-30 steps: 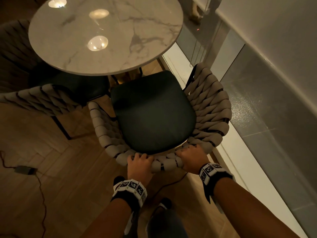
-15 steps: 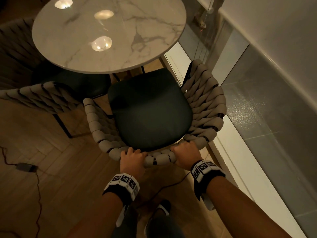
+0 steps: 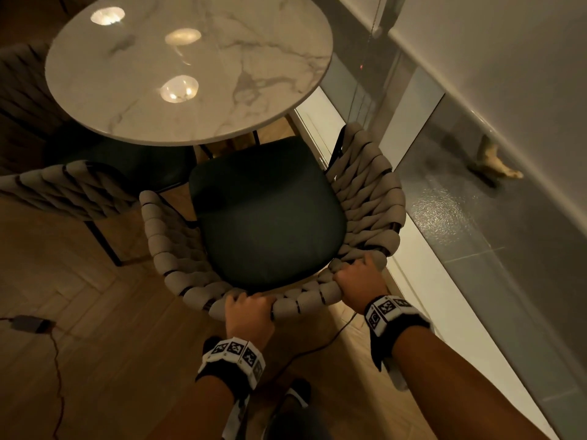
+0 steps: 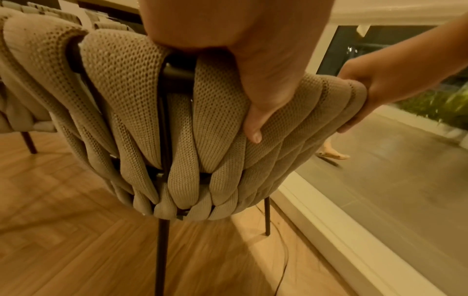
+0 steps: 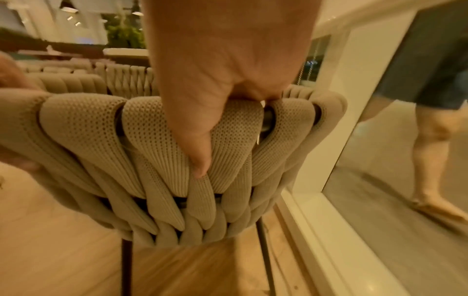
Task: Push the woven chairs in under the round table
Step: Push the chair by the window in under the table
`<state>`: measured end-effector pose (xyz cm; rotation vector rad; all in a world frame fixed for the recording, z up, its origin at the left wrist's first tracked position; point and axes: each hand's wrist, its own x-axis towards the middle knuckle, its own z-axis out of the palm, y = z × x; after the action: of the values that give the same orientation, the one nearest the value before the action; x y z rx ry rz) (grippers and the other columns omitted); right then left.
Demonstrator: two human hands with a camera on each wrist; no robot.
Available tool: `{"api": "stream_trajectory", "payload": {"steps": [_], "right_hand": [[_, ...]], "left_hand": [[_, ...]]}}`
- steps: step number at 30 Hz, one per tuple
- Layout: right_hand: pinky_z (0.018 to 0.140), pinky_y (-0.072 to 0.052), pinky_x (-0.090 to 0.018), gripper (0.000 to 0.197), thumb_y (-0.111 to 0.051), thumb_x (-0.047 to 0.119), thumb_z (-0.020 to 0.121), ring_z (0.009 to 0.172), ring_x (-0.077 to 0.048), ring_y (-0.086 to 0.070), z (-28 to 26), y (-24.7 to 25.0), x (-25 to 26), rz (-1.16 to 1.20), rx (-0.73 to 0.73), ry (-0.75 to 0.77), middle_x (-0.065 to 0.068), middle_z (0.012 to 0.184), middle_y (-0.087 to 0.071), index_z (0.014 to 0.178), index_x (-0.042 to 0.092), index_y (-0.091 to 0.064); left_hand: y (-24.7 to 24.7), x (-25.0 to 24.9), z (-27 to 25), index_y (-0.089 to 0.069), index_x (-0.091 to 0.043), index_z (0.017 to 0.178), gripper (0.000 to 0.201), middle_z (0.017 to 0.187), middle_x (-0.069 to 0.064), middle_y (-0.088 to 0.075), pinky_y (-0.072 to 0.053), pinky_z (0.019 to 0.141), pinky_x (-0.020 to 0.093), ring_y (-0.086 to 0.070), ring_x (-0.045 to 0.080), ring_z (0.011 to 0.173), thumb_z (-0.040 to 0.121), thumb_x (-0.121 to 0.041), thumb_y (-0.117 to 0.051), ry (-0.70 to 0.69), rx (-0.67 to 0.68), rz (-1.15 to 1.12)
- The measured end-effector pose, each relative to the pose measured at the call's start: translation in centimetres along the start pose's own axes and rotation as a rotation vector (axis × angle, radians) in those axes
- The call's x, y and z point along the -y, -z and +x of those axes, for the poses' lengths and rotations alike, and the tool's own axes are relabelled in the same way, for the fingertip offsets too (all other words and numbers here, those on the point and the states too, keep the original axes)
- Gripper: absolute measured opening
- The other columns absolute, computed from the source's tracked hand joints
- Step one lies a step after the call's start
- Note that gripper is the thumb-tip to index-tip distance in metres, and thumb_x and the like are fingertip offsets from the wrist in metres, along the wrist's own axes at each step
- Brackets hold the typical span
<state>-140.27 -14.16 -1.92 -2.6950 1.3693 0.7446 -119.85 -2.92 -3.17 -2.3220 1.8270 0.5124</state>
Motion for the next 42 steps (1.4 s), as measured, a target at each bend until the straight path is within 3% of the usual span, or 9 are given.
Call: {"api": "stream_trajectory", "payload": {"steps": [7, 11, 17, 21, 25, 29, 32, 35, 42], "right_hand": [[0.096, -0.038, -0.041, 0.016, -0.054, 0.034, 0.091, 0.097, -0.023, -0.06, 0.0, -0.3, -0.4, 0.035, -0.007, 0.003, 0.0, 0.102, -0.068, 0.093, 0.024, -0.067], [0.096, -0.042, -0.04, 0.009, -0.065, 0.03, 0.087, 0.089, -0.024, -0.064, -0.1, -0.3, -1.9, 0.044, -0.023, -0.045, 0.0, 0.09, -0.071, 0.082, 0.022, -0.069], [0.099, -0.04, -0.042, 0.013, -0.057, 0.027, 0.092, 0.098, -0.026, -0.061, -0.2, 1.0, -0.5, 0.039, -0.009, -0.039, -0.002, 0.096, -0.07, 0.087, 0.021, -0.067], [0.092, -0.044, -0.04, 0.008, -0.073, 0.024, 0.082, 0.092, -0.026, -0.064, -0.2, 2.2, 0.7, 0.042, -0.077, -0.084, -0.002, 0.084, -0.071, 0.078, 0.018, -0.07], [0.109, -0.029, -0.046, 0.017, -0.057, 0.027, 0.095, 0.117, -0.029, -0.051, 0.2, 2.8, 0.6, 0.079, 0.057, -0.031, -0.006, 0.115, -0.065, 0.106, 0.018, -0.065], [0.108, -0.025, -0.062, 0.043, -0.065, 0.043, 0.081, 0.117, -0.031, -0.05, 0.3, 3.3, 2.2, 0.088, 0.113, 0.093, -0.002, 0.118, -0.061, 0.121, 0.029, -0.056], [0.094, -0.041, -0.049, 0.019, -0.06, 0.039, 0.086, 0.101, -0.028, -0.06, 1.0, 3.0, 3.5, 0.077, 0.043, 0.101, 0.002, 0.099, -0.068, 0.102, 0.031, -0.064], [0.078, -0.043, -0.038, 0.014, -0.056, 0.036, 0.088, 0.09, -0.024, -0.062, 1.0, 1.9, 3.3, 0.08, -0.04, 0.095, 0.005, 0.091, -0.07, 0.094, 0.032, -0.068], [0.082, -0.039, -0.037, 0.018, -0.052, 0.038, 0.088, 0.095, -0.023, -0.056, 0.5, 1.5, 2.3, 0.13, -0.085, 0.017, 0.003, 0.098, -0.066, 0.097, 0.034, -0.066]], "left_hand": [[0.8, -0.9, -0.1, -0.062, -0.036, 0.081, 0.005, 0.083, -0.012, -0.064, -0.036, 0.098, 0.043, -0.057, 0.016, 0.087, 0.082, -0.04, -0.059, 0.02, 0.032, -0.025], [0.8, -2.9, 0.4, -0.062, -0.034, 0.081, 0.005, 0.08, -0.01, -0.062, -0.036, 0.095, 0.045, -0.056, 0.019, 0.085, 0.082, -0.036, -0.058, 0.002, 0.078, -0.01], [1.8, -1.3, 0.6, -0.065, -0.035, 0.092, 0.015, 0.087, -0.008, -0.064, -0.038, 0.091, 0.046, -0.057, 0.022, 0.09, 0.08, -0.029, -0.058, -0.001, 0.105, 0.064], [2.8, -0.1, 0.5, -0.064, -0.037, 0.095, 0.017, 0.091, -0.009, -0.063, -0.035, 0.096, 0.048, -0.056, 0.021, 0.095, 0.079, -0.035, -0.059, -0.013, 0.131, 0.054], [3.2, 0.0, 0.6, -0.062, -0.038, 0.102, 0.022, 0.096, -0.008, -0.064, -0.035, 0.098, 0.048, -0.056, 0.021, 0.098, 0.08, -0.037, -0.061, -0.007, 0.142, 0.028], [2.9, -0.5, -0.2, -0.051, -0.037, 0.123, 0.056, 0.113, -0.007, -0.061, -0.028, 0.104, 0.055, -0.052, 0.026, 0.112, 0.072, -0.057, -0.062, -0.014, 0.121, 0.055], [2.5, -0.7, -0.1, -0.052, -0.039, 0.117, 0.055, 0.111, -0.007, -0.062, -0.027, 0.104, 0.056, -0.052, 0.026, 0.11, 0.07, -0.068, -0.053, -0.01, 0.087, 0.041], [2.2, -0.9, 0.3, -0.058, -0.038, 0.104, 0.039, 0.102, -0.008, -0.065, -0.033, 0.098, 0.051, -0.053, 0.025, 0.103, 0.074, -0.063, -0.052, 0.005, 0.099, 0.025], [1.8, -1.8, 0.9, -0.061, -0.036, 0.101, 0.031, 0.097, -0.006, -0.064, -0.036, 0.092, 0.047, -0.054, 0.026, 0.1, 0.077, -0.056, -0.058, -0.032, 0.101, 0.021]]}}
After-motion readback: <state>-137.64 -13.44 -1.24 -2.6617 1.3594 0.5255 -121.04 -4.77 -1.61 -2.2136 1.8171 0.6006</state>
